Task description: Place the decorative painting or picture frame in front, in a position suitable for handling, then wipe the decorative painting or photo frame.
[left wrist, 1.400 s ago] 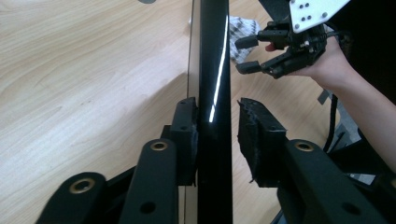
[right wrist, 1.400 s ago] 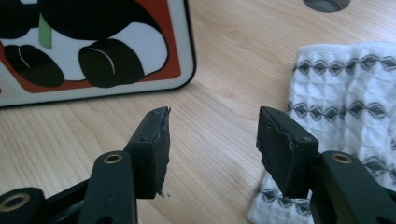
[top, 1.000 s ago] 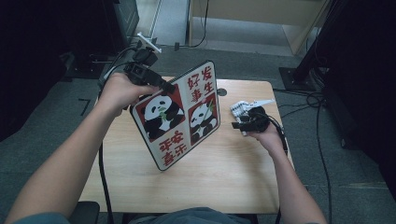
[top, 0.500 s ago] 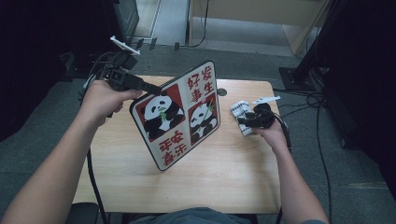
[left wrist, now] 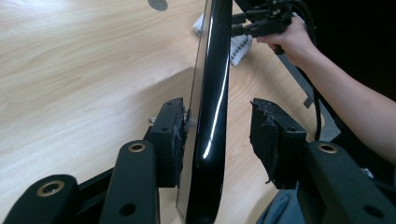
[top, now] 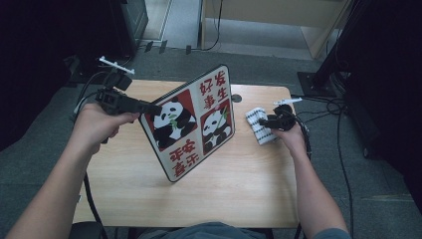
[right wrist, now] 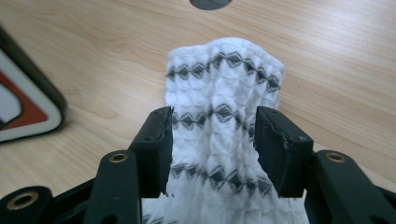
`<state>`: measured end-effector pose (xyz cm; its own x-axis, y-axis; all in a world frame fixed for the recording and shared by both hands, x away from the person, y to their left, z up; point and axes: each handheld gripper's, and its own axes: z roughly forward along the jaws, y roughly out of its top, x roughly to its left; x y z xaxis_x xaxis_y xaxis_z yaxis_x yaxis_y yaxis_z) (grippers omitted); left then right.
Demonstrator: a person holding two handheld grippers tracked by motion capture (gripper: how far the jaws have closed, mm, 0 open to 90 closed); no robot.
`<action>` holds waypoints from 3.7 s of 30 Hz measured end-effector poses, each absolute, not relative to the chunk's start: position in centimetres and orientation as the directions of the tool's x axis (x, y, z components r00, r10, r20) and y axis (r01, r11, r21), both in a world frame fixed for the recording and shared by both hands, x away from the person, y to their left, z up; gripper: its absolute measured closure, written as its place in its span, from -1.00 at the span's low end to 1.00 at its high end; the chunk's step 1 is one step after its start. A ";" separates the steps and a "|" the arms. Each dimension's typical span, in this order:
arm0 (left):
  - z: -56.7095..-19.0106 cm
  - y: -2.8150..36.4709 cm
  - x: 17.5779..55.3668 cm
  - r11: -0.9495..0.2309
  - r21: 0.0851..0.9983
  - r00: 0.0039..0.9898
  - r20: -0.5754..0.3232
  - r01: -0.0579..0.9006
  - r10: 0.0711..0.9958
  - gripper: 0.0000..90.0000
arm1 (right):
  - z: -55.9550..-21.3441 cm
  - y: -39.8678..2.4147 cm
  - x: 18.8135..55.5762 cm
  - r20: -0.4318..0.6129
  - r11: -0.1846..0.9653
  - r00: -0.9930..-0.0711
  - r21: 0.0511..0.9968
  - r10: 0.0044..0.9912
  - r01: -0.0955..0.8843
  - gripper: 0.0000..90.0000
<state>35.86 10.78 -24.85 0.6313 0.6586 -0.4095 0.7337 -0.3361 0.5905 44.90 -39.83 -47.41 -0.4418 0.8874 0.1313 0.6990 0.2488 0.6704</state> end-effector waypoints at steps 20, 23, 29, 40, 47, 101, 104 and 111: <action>-27.3 12.0 33.6 -0.304 0.628 0.640 -0.415 0.716 0.647 0.12 | -50.4 -38.8 45.2 0.025 0.319 -0.433 0.640 0.901 0.699 0.17; -27.6 12.1 33.3 -0.300 0.631 0.640 -0.420 0.715 0.643 0.12 | -50.8 -38.9 44.8 0.024 0.277 -0.395 0.672 0.918 0.687 0.34; -28.7 12.0 32.7 -0.295 0.638 0.641 -0.416 0.712 0.645 0.10 | -50.6 -39.1 44.7 0.042 0.258 -0.379 0.663 0.925 0.703 0.64; -30.4 12.0 32.3 -0.281 0.661 0.649 -0.411 0.696 0.640 0.13 | -48.8 -39.8 45.6 0.209 0.183 -0.371 0.597 0.905 0.781 0.73; -32.1 11.5 31.9 -0.298 0.670 0.662 -0.385 0.680 0.643 0.18 | -47.3 -39.1 45.2 0.194 0.197 -0.389 0.617 0.900 0.762 0.74; -35.7 11.6 32.0 -0.203 0.731 0.663 -0.418 0.651 0.621 0.61 | -31.4 -33.6 44.1 0.197 0.288 -0.626 0.758 0.754 0.585 0.72; -35.8 11.5 32.0 -0.197 0.736 0.669 -0.426 0.648 0.609 0.69 | -29.9 -33.1 44.2 0.184 0.292 -0.639 0.773 0.747 0.564 0.72; -35.9 11.6 32.0 -0.200 0.748 0.683 -0.419 0.633 0.599 0.72 | -27.4 -31.9 44.4 0.177 0.289 -0.654 0.791 0.735 0.540 0.72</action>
